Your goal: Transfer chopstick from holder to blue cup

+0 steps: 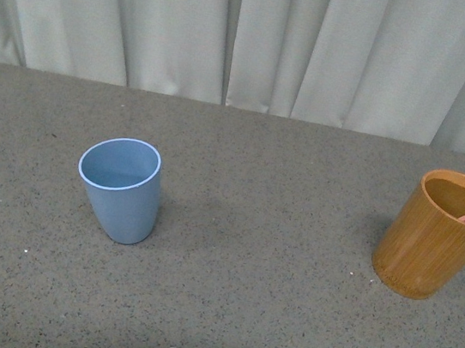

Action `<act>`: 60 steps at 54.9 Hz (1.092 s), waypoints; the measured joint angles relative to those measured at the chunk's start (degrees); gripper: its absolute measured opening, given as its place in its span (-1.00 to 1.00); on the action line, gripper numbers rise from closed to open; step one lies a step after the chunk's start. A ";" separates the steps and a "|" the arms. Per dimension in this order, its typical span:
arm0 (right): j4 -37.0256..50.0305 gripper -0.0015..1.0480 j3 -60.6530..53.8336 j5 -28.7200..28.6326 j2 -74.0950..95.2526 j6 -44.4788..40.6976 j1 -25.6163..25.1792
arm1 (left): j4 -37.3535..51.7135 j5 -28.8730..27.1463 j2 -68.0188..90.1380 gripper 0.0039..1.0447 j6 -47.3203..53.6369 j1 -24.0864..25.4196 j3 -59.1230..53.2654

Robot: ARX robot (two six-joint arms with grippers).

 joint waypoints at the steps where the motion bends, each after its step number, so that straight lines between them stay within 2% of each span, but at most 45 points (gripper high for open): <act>1: 0.00 0.81 0.00 0.00 0.00 0.00 0.00 | 0.00 0.00 0.00 0.88 -0.02 0.00 0.00; 60: 0.00 0.81 0.00 0.00 0.00 0.00 0.00 | 0.00 0.00 0.00 0.88 0.00 0.00 0.00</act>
